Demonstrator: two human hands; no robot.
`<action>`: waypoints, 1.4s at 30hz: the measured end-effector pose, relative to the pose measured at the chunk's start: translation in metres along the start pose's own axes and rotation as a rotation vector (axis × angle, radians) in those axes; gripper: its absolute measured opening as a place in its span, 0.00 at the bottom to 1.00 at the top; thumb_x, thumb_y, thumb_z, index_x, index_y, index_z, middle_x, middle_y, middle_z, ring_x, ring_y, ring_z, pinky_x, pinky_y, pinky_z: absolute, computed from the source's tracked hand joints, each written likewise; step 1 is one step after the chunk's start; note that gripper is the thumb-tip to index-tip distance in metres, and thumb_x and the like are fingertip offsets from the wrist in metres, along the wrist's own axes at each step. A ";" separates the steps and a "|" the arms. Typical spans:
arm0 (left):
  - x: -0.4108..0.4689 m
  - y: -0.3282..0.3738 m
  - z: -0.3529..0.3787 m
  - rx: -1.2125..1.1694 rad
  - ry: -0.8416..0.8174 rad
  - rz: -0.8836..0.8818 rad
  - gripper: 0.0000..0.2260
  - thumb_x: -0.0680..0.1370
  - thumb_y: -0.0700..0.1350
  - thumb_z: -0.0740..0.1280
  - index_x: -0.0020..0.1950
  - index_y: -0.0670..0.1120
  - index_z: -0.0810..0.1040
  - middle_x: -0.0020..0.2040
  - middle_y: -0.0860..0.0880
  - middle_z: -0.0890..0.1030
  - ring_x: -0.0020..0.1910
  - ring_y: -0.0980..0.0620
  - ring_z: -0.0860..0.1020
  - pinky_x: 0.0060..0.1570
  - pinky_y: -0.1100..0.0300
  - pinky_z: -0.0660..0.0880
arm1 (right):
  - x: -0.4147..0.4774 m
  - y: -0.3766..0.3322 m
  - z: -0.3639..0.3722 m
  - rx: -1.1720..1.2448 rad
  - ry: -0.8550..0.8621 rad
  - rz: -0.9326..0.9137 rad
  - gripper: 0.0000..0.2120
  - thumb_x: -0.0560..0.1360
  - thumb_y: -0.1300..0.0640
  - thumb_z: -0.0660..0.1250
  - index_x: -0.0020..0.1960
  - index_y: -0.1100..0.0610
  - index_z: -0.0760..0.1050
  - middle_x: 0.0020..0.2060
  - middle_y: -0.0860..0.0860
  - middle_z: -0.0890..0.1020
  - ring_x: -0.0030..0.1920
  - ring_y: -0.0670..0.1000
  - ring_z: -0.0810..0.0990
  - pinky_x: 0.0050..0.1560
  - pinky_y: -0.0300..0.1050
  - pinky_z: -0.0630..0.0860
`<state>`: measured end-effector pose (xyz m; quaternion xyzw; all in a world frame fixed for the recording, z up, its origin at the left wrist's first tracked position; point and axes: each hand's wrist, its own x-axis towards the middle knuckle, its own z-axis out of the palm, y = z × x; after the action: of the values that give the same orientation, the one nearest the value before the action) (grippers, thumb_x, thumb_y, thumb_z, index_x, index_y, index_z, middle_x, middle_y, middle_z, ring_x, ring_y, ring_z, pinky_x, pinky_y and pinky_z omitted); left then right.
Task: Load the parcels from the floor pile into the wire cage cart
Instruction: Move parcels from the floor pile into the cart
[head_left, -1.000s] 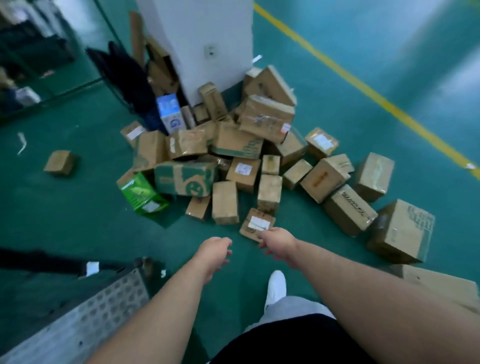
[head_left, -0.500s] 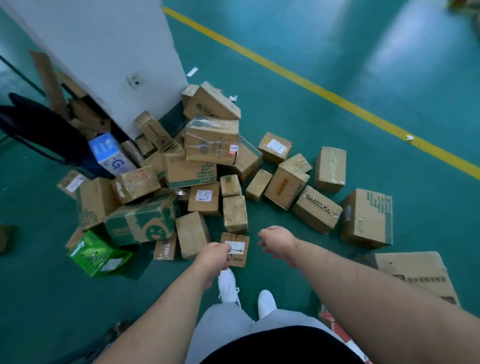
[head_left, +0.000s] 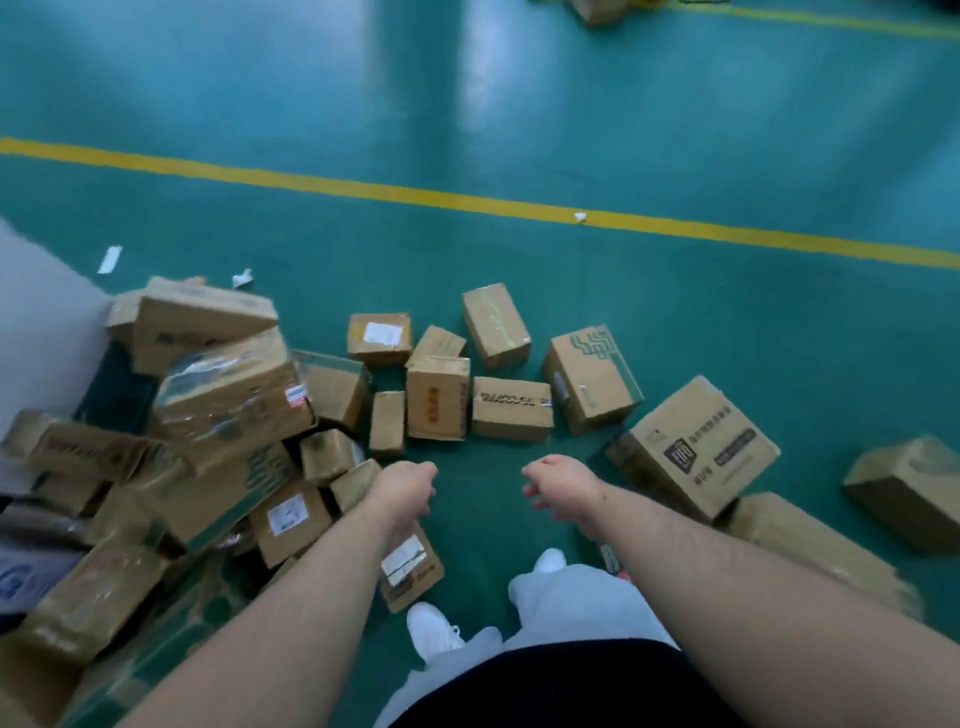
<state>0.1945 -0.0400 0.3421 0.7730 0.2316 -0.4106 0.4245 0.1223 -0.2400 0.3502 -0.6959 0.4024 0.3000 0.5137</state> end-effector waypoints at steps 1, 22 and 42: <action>0.000 0.011 0.009 0.034 -0.018 -0.021 0.09 0.83 0.46 0.61 0.54 0.42 0.77 0.53 0.45 0.81 0.46 0.48 0.80 0.45 0.55 0.75 | 0.002 0.004 -0.009 0.045 -0.006 0.025 0.13 0.83 0.53 0.59 0.64 0.57 0.76 0.50 0.51 0.82 0.44 0.47 0.79 0.38 0.41 0.73; 0.080 0.233 0.294 0.473 -0.212 0.023 0.11 0.84 0.48 0.61 0.61 0.46 0.78 0.55 0.47 0.82 0.53 0.46 0.81 0.48 0.55 0.74 | 0.159 0.068 -0.300 0.364 0.048 0.278 0.16 0.85 0.56 0.53 0.67 0.62 0.72 0.58 0.58 0.80 0.59 0.55 0.76 0.57 0.47 0.76; 0.426 0.175 0.453 0.232 -0.341 -0.493 0.17 0.85 0.51 0.60 0.70 0.44 0.74 0.61 0.47 0.81 0.57 0.46 0.81 0.61 0.49 0.77 | 0.518 0.171 -0.280 0.199 0.046 0.398 0.12 0.83 0.57 0.58 0.59 0.62 0.76 0.46 0.54 0.75 0.48 0.53 0.73 0.38 0.42 0.68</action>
<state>0.3565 -0.5121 -0.0678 0.6568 0.2892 -0.6484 0.2540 0.2327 -0.6632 -0.0795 -0.5552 0.5711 0.3382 0.5013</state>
